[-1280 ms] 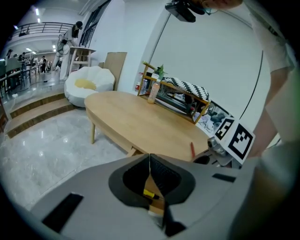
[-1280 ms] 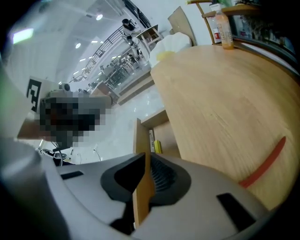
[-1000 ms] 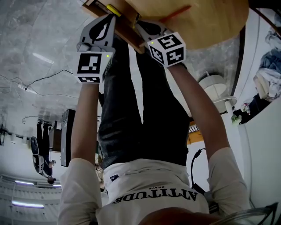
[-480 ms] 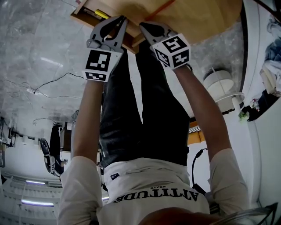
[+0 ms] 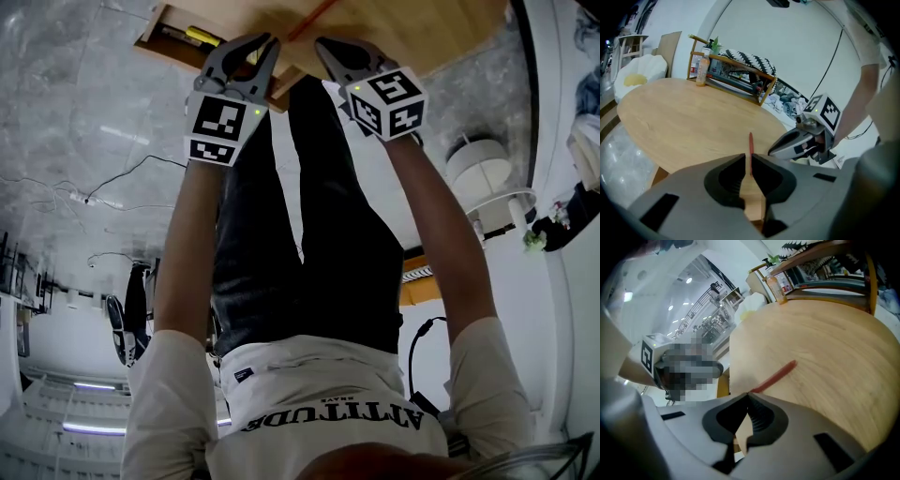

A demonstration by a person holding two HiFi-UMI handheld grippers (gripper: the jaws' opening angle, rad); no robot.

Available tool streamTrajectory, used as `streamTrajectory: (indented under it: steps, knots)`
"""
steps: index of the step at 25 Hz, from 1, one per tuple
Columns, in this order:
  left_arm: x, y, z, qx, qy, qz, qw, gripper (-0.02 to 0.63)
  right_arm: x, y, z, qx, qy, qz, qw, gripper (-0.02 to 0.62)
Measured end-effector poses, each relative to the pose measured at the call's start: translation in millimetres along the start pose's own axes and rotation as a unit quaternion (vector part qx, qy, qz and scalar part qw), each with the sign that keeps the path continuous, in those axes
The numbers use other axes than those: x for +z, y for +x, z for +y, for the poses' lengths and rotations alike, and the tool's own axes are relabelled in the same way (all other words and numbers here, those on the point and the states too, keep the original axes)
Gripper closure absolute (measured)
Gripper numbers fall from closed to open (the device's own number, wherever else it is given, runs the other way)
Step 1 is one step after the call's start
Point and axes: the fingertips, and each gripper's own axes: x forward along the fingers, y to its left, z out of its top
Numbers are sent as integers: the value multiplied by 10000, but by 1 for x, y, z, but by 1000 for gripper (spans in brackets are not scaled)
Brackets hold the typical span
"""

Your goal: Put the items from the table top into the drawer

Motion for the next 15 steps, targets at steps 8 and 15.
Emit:
streamTrajectory:
  steps: [8, 15]
  knots:
    - [-17, 32, -20, -158, 367, 616, 9973, 520, -10, -23, -23, -125, 243, -172, 9995, 575]
    - [-34, 59, -19, 25, 409, 1059, 9935, 492, -23, -33, -34, -193, 435, -306, 9984, 577]
